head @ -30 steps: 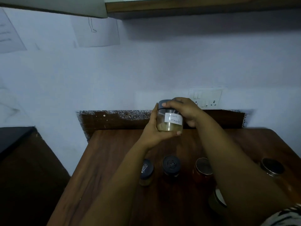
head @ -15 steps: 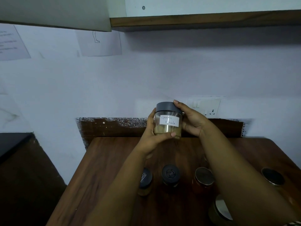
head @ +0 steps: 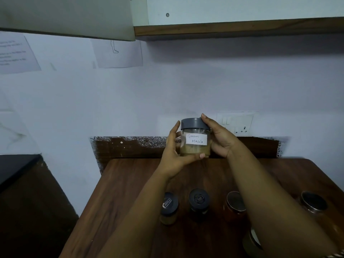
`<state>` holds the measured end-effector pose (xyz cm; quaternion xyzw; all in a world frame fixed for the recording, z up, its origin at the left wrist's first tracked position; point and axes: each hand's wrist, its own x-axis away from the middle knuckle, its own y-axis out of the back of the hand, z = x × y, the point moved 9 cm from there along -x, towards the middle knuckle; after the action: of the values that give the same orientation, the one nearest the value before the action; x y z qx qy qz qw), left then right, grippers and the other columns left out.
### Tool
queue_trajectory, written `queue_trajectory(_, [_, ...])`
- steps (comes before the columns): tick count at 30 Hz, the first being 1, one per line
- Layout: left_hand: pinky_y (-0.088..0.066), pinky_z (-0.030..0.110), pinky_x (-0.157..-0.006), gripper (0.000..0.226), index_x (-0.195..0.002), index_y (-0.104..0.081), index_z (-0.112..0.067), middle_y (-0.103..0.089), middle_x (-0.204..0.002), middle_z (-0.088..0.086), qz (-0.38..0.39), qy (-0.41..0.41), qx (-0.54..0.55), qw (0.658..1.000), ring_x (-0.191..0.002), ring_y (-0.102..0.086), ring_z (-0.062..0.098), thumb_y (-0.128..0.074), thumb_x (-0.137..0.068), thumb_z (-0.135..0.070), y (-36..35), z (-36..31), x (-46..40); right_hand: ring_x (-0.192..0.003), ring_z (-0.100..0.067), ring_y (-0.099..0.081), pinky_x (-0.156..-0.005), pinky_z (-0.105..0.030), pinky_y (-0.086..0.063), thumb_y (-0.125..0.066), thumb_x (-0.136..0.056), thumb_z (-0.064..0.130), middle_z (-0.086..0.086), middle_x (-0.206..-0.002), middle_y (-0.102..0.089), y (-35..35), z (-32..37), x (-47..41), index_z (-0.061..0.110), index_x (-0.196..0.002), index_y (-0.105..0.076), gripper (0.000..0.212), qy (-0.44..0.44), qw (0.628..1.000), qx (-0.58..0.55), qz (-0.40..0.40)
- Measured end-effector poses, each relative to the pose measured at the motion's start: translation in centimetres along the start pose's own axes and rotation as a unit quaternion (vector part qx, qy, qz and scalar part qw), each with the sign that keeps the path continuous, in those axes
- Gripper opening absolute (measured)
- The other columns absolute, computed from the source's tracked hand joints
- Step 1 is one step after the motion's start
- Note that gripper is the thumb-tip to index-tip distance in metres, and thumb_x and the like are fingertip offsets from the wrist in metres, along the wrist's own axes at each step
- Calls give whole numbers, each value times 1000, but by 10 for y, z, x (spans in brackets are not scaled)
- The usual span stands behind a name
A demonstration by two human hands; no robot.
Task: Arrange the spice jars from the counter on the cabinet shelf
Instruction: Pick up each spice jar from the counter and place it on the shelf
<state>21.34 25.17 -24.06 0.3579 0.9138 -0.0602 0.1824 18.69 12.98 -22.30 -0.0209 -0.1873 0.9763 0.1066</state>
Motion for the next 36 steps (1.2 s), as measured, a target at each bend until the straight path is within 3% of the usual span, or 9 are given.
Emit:
queue_trajectory(4, [-54,42,-97,106,-148,-29,-40,-38,-145,6,-27,-27,0,999,-128,-52,23,-88,-67,-5,11,-13,1,-122,-34,-57,-96,-53,-49,-84,-69,36,-14,-138,-55,-10,-5,7,25,-143,-41,86,6,996,-9,88])
queue_trajectory(8, [-55,17,-77,100,-148,-26,-40,-41,-145,0,-41,-47,-10,998,-107,-62,0,-84,-73,-9,26,-28,-3,-123,-33,-57,-97,-47,-49,-77,-72,-3,-12,-137,-56,-19,-6,13,45,-148,-26,104,15,988,79,130])
queue_trajectory(10, [-52,13,-76,103,-150,-23,-40,-38,-146,-3,-15,-57,-38,998,-109,-60,-3,-84,-73,-9,27,-37,-8,-123,-33,-58,-94,-45,-52,-73,-76,-2,-14,-138,-55,-21,4,15,46,-148,-25,99,35,989,71,122])
queue_trajectory(14, [-52,19,-89,106,-151,-13,-46,-29,-148,-10,32,-96,-120,988,-127,-46,12,-83,-76,-19,22,-75,-27,-124,-34,-56,-92,-47,-51,-71,-76,-3,-17,-140,-53,-26,40,20,46,-146,-29,95,97,988,54,106])
queue_trajectory(18, [-49,8,-86,106,-150,-14,-50,-32,-140,-9,22,-174,-165,971,-123,-44,4,-84,-74,-28,21,-142,-52,-123,-35,-56,-92,-41,-52,-72,-73,-7,-20,-138,-53,-52,110,27,41,-149,-28,100,185,973,48,127])
queue_trajectory(24, [-51,19,-95,107,-151,-18,-47,-42,-145,-7,13,-277,-173,945,-121,-53,0,-87,-71,-28,22,-257,-84,-125,-35,-55,-101,-48,-47,-73,-73,-7,-19,-139,-53,-100,227,41,38,-152,-17,106,293,935,147,135])
queue_trajectory(28, [-53,26,-96,106,-152,-16,-44,-38,-148,-3,2,-319,-212,924,-121,-54,10,-85,-73,-28,18,-308,-107,-116,-28,-64,-87,-38,-55,-76,-74,2,-14,-131,-60,-112,286,38,39,-151,-14,106,307,919,224,106])
queue_trajectory(33, [-46,19,-98,106,-154,-13,-40,-33,-151,-5,-26,-348,-267,898,-126,-49,12,-84,-75,-28,23,-337,-138,-115,-25,-63,-98,-41,-51,-84,-68,5,-11,-124,-62,-116,330,13,41,-151,-15,113,304,902,301,52])
queue_trajectory(36, [-46,32,-101,105,-154,-11,-38,-39,-151,-2,-62,-311,-333,888,-127,-51,16,-81,-76,-40,30,-320,-160,-117,-27,-60,-103,-47,-47,-83,-71,2,-12,-124,-57,-110,333,-14,41,-152,-9,117,278,890,360,22])
